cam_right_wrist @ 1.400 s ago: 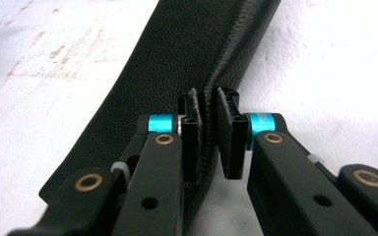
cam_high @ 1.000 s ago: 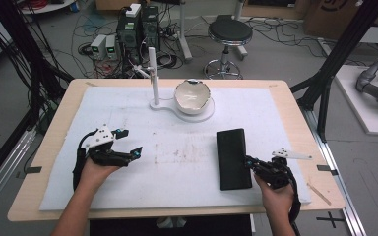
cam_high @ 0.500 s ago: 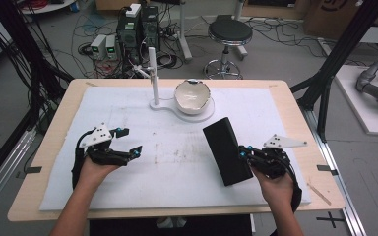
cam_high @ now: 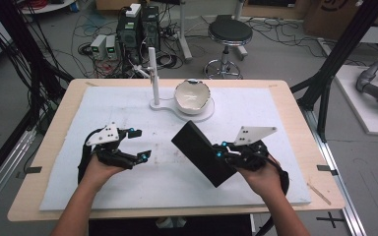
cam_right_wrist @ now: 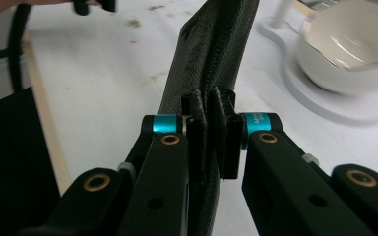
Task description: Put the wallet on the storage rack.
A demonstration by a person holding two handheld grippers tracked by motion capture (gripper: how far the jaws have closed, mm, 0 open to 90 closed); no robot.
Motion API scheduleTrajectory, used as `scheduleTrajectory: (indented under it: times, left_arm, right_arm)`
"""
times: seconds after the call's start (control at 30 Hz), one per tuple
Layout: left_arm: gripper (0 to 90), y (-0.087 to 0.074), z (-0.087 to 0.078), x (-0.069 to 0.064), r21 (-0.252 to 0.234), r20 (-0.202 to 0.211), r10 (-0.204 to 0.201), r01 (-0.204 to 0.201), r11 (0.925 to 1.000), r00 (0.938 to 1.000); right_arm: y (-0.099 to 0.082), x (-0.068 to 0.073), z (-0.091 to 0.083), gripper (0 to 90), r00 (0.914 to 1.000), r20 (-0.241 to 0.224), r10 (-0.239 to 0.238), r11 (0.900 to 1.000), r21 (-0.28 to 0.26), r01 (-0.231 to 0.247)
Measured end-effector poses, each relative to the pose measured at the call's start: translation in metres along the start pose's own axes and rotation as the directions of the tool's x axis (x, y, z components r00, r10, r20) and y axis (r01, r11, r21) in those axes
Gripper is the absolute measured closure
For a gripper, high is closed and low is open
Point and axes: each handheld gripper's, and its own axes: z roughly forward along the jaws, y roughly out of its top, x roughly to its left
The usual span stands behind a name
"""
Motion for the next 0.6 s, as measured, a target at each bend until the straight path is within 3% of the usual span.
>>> scheduleTrajectory:
  times: [0.13, 0.3, 0.5, 0.57, 0.6]
  left_arm:
    - [15.5, 0.002, 0.007, -0.003, 0.002, 0.037, 0.004, -0.004, 1.0000, 0.9993]
    - [15.6, 0.003, 0.011, -0.001, -0.010, 0.090, -0.018, 0.018, 0.9998, 0.9958]
    - [17.2, 0.009, 0.022, -0.004, -0.008, 0.154, -0.003, 0.004, 1.0000, 0.9881]
    - [28.1, 0.009, 0.025, -0.006, -0.004, 0.205, 0.024, -0.024, 0.9997, 0.9784]
    - [37.5, 0.009, 0.026, -0.007, 0.008, 0.199, 0.037, -0.039, 0.9992, 0.9793]
  right_arm:
    - [0.009, 0.005, 0.011, 86.0, 0.9958, -0.067, -0.063, 0.9978, -0.026, 0.061]
    - [0.016, 0.014, 0.024, 85.9, 0.9795, -0.128, -0.155, 0.9878, -0.033, 0.152]
    - [0.026, 0.020, 0.039, 85.9, 0.9611, -0.182, -0.208, 0.9781, -0.026, 0.206]
    - [0.028, 0.020, 0.042, 85.9, 0.9575, -0.191, -0.216, 0.9763, -0.028, 0.214]
    - [0.028, 0.020, 0.044, 85.9, 0.9573, -0.191, -0.217, 0.9761, -0.026, 0.216]
